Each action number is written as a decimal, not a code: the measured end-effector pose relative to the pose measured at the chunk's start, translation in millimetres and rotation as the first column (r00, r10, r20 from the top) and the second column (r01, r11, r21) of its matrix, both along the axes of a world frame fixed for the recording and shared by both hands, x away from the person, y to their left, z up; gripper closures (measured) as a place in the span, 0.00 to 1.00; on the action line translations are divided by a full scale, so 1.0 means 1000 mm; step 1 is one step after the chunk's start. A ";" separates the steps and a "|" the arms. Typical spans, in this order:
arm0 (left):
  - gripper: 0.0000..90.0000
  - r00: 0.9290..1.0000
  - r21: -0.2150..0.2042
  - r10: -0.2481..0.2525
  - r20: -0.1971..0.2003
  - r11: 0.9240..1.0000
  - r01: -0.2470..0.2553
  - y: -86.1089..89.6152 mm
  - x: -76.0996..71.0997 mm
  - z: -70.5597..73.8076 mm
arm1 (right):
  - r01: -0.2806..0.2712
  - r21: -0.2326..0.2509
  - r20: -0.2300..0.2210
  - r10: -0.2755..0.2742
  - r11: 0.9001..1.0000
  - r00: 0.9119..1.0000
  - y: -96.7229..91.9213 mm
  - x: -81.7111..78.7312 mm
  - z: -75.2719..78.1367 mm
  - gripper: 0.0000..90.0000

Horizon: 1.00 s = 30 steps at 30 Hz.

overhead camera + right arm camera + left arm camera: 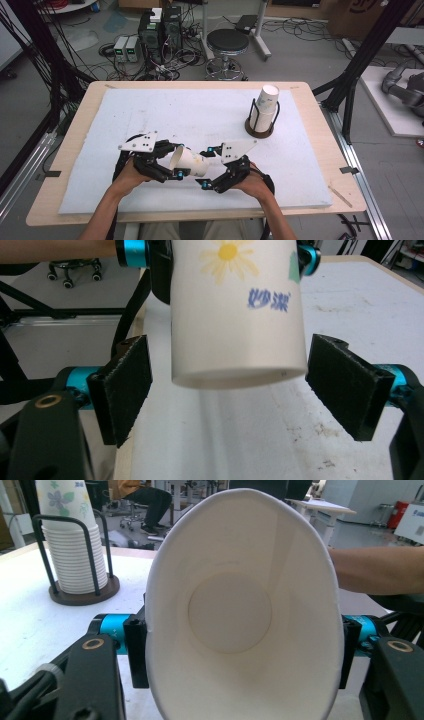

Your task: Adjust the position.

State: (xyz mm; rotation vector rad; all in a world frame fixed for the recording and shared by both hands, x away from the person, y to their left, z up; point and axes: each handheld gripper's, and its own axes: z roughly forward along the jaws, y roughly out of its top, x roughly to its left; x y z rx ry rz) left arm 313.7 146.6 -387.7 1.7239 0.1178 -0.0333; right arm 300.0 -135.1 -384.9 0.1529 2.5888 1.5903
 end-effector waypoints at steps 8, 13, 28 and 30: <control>0.38 0.999 0.030 0.038 0.018 0.999 -0.038 0.010 -0.002 0.007 | 0.048 0.002 -0.001 -0.048 0.999 0.999 -0.009 -0.003 0.001 0.21; 0.38 0.998 0.048 0.055 0.023 0.997 -0.056 0.014 -0.003 0.009 | 0.083 0.005 -0.009 -0.083 0.997 0.996 -0.016 -0.004 -0.001 0.21; 0.38 0.992 0.118 0.115 0.041 0.986 -0.120 0.021 0.000 0.016 | 0.228 0.023 -0.020 -0.228 0.973 0.974 -0.040 -0.005 -0.008 0.21; 0.38 0.992 0.134 0.119 0.042 0.983 -0.124 0.021 0.001 0.016 | 0.254 0.026 -0.020 -0.253 0.967 0.967 -0.044 -0.004 -0.009 0.21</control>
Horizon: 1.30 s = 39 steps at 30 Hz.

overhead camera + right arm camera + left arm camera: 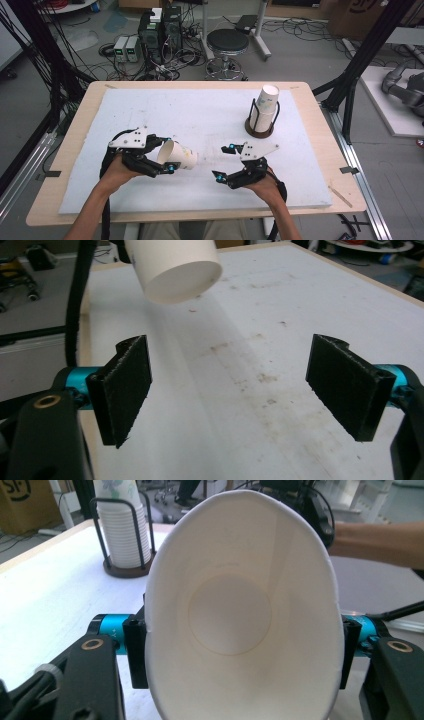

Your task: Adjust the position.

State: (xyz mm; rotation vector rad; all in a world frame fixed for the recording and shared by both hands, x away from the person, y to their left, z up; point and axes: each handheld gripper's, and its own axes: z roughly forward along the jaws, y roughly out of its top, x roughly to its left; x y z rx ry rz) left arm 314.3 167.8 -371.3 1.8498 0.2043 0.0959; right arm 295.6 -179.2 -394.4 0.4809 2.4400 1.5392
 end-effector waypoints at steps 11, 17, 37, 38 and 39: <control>0.38 1.000 0.092 0.030 -0.001 0.995 -0.030 -0.002 0.006 0.006 | 0.180 0.016 -0.004 -0.180 0.984 0.984 -0.025 0.003 -0.015 0.21; 0.38 0.999 0.141 0.054 -0.003 0.989 -0.053 -0.005 0.012 0.006 | 0.279 0.003 -0.006 -0.279 0.960 0.960 -0.037 0.005 -0.024 0.21; 0.38 0.996 0.326 0.086 -0.003 0.942 -0.080 -0.016 0.028 0.013 | 0.433 -0.001 -0.020 -0.433 0.901 0.901 -0.056 0.008 -0.045 0.21; 0.38 0.996 0.329 0.089 -0.003 0.941 -0.083 -0.017 0.028 0.013 | 0.439 -0.005 -0.011 -0.439 0.898 0.898 -0.056 0.008 -0.045 0.21; 0.38 0.996 0.337 0.091 -0.007 0.938 -0.083 -0.018 0.029 0.013 | 0.444 -0.006 -0.010 -0.444 0.896 0.896 -0.057 0.008 -0.046 0.21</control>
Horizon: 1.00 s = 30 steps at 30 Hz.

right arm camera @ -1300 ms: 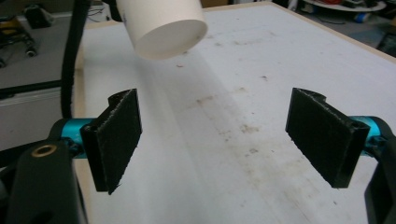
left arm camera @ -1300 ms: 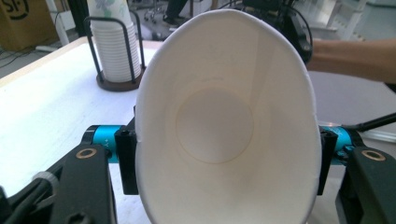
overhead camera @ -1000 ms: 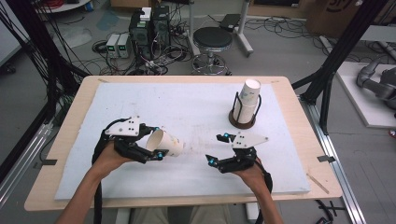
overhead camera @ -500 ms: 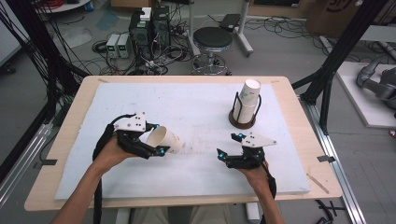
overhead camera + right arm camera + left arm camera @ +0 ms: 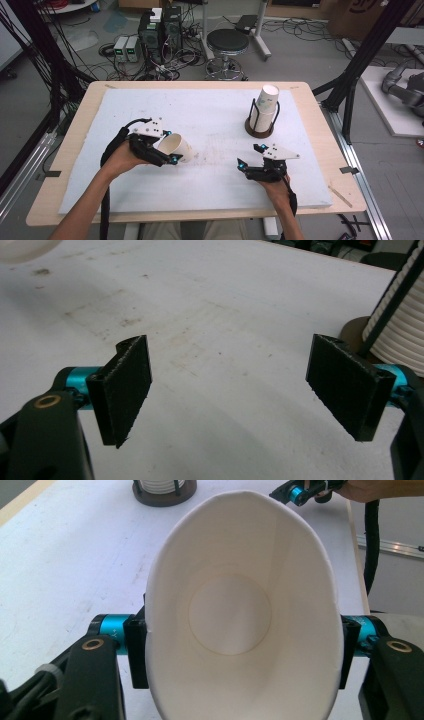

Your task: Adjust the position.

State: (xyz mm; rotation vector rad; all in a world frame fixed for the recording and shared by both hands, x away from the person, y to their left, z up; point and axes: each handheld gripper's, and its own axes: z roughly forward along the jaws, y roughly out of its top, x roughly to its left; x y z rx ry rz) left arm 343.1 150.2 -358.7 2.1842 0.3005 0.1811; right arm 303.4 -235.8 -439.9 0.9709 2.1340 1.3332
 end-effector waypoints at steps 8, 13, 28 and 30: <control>0.38 1.000 0.086 -0.002 -0.006 0.996 0.003 -0.007 0.007 -0.001 | 0.034 -0.013 -0.006 -0.034 0.999 0.999 -0.004 0.001 -0.005 0.21; 0.38 1.000 0.111 -0.002 -0.007 0.994 0.003 -0.010 0.010 0.002 | 0.039 -0.016 -0.016 -0.040 0.999 0.999 -0.007 0.002 -0.010 0.21; 0.38 1.000 0.161 0.002 -0.007 0.987 -0.001 -0.011 0.010 0.001 | 0.030 -0.020 -0.021 -0.031 0.999 0.999 -0.006 0.003 -0.010 0.21; 0.38 1.000 0.163 0.001 -0.008 0.987 0.000 -0.012 0.010 0.001 | 0.036 -0.018 -0.024 -0.037 0.999 0.999 -0.006 0.002 -0.010 0.21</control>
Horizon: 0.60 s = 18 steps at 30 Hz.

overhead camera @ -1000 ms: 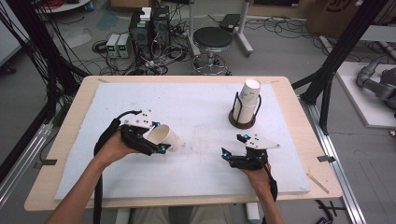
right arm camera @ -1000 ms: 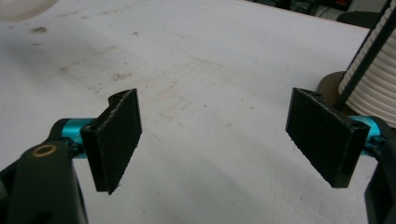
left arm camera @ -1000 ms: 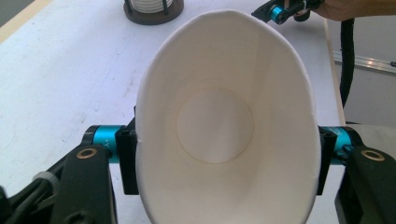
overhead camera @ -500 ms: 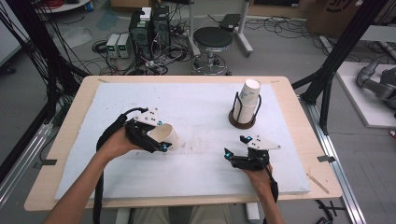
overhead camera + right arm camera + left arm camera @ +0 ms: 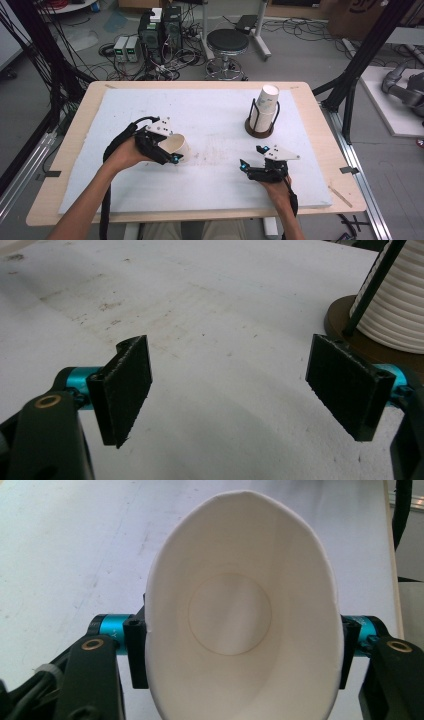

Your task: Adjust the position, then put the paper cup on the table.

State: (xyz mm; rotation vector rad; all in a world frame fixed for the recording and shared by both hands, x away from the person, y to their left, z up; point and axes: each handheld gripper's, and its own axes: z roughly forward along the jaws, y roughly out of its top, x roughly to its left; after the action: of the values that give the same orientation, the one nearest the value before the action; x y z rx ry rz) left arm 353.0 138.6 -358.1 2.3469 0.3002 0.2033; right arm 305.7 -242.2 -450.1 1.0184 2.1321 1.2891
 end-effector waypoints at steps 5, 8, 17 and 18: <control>0.38 1.000 -0.003 0.007 0.003 1.000 -0.007 0.001 0.000 0.000 | -0.007 0.001 0.007 0.007 1.000 1.000 -0.001 0.000 0.000 0.21; 0.38 1.000 -0.013 0.013 0.003 1.000 -0.013 0.001 0.000 0.000 | -0.007 0.000 0.007 0.007 1.000 1.000 -0.001 0.000 0.000 0.21; 0.38 1.000 -0.014 0.003 0.002 1.000 -0.003 0.001 0.000 0.000 | -0.002 0.001 0.006 0.002 1.000 1.000 0.000 -0.001 0.000 0.21; 0.38 1.000 -0.012 0.003 0.003 1.000 -0.002 0.001 0.001 0.000 | -0.002 0.001 0.004 0.002 1.000 1.000 0.000 -0.001 0.000 0.21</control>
State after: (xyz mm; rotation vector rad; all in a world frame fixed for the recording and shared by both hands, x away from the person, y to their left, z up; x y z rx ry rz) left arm 353.7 139.5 -357.9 2.3342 0.3020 0.2059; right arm 305.2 -242.3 -450.3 1.0144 2.1302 1.2924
